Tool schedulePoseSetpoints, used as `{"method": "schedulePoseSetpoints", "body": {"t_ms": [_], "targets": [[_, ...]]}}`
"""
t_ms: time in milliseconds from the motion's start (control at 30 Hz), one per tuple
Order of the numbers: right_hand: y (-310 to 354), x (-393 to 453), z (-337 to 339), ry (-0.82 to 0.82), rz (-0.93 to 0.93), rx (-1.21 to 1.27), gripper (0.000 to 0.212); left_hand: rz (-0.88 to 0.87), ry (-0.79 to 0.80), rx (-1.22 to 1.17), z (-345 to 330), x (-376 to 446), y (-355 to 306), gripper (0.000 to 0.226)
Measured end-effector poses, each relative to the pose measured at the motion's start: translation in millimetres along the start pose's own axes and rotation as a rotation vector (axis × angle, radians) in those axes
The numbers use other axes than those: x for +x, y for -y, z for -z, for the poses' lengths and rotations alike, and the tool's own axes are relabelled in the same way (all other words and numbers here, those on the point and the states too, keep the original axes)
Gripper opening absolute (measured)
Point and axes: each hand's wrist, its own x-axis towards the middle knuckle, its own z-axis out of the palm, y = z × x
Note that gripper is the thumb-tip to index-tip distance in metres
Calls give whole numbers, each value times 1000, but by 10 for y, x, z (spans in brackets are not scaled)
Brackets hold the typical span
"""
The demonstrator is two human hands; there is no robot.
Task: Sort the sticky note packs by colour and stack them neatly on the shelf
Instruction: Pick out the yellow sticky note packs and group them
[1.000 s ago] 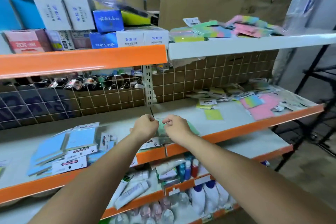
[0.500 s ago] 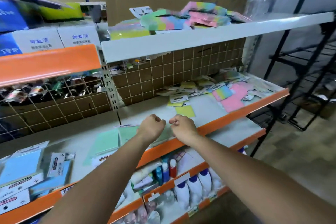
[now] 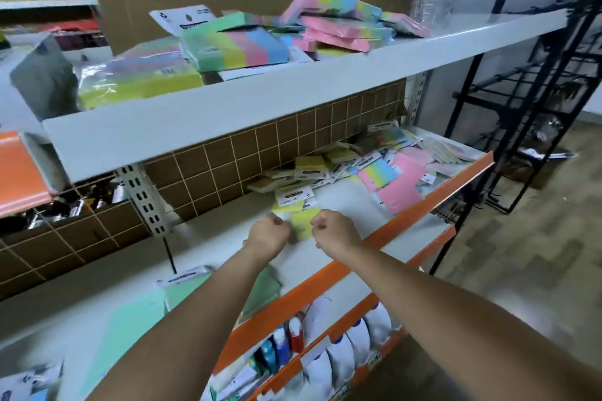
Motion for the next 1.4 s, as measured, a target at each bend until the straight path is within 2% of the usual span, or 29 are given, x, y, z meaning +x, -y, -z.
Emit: {"method": "schedulePoseSetpoints", "body": {"t_ms": [200,267,333,433,500,533,633,733,800,867,967,1033,1133,1267,1400], "targets": [[-196,324,55,-43,-100,-119,19,58,23,54,-35,386,-46,26],[-255,415,68,-51,-147,-129,42,81,30,60,-64,508,-73,29],[-289,485,79,-36,-176,-135,52,116,30,53,-122,602,-85,32],[-346,624,35,3,-239,-125,53,199,-18,46,-219,736,-81,48],[-336,699,14,25,-248,-119,44,237,-41,45,-256,820,-95,56],[-329,733,10,55,-249,-131,51,253,-48,39,-277,873,-101,59],[-311,811,-1,149,-256,-258,109,288,-77,12,-340,997,-141,68],[-307,857,-21,195,-230,-364,127,312,-154,79,-424,1041,-206,81],[-335,904,-74,203,-220,-390,124,352,-211,201,-483,1056,-272,83],[-347,944,-124,186,-221,-377,111,411,-229,298,-543,1066,-341,84],[-321,974,-141,207,-140,-401,83,471,-237,331,-613,1092,-410,88],[-309,1000,-134,218,-123,-384,77,516,-230,295,-627,1088,-464,93],[-371,1107,-219,214,-203,-271,82,547,-220,164,-631,1083,-487,83],[-442,1182,-227,181,-257,-129,60,582,-184,-74,-632,1062,-412,67],[-512,1232,-98,290,-267,-133,60,577,-210,-445,-561,969,-352,49]]}}
